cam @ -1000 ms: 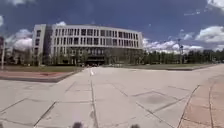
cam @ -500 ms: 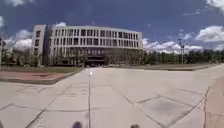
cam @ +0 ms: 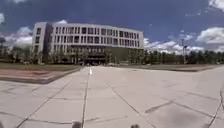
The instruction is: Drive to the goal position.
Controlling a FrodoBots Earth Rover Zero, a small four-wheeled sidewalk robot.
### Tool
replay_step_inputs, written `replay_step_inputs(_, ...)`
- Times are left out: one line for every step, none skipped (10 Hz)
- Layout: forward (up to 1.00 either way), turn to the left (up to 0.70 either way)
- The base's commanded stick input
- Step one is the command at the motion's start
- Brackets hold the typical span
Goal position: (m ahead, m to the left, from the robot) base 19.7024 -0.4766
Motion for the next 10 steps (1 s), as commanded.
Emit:
replay_step_inputs(0.70,0.00)
replay_step_inputs(0.70,0.00)
replay_step_inputs(0.70,0.00)
replay_step_inputs(0.70,0.00)
replay_step_inputs(0.70,0.00)
replay_step_inputs(0.70,0.00)
replay_step_inputs(0.70,0.00)
replay_step_inputs(0.70,0.00)
replay_step_inputs(0.70,0.00)
replay_step_inputs(0.70,0.00)
